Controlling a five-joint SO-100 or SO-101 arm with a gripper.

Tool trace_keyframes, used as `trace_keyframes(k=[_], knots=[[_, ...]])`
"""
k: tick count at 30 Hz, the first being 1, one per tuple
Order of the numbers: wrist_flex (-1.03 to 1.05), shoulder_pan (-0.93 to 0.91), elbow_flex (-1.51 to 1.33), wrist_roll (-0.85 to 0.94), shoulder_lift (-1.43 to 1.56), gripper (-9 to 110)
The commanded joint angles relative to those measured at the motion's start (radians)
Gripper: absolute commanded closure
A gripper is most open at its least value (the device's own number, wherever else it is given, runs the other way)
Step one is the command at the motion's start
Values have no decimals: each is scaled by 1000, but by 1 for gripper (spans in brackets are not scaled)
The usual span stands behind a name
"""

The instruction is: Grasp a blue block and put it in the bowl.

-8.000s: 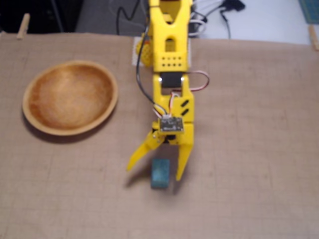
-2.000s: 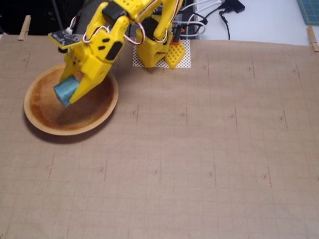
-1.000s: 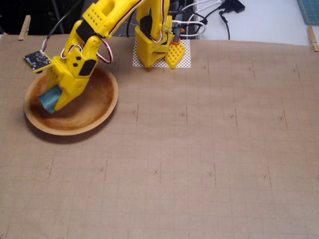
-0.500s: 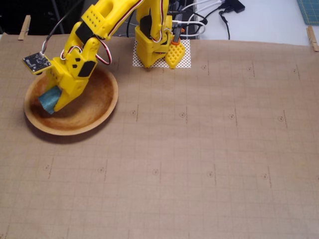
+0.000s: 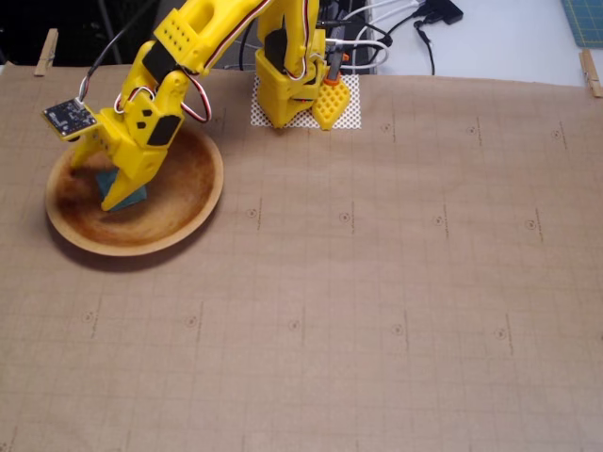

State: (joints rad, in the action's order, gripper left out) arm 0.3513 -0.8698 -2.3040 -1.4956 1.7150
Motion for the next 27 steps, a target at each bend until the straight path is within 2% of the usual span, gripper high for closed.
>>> trace_keyframes(k=[1, 8, 14, 27], knots=[[-17, 17, 29, 6, 15, 62], [-15, 18, 11, 6, 54, 59], [-3, 21, -44, 6, 218, 59], [477, 115, 23, 5, 753, 60]])
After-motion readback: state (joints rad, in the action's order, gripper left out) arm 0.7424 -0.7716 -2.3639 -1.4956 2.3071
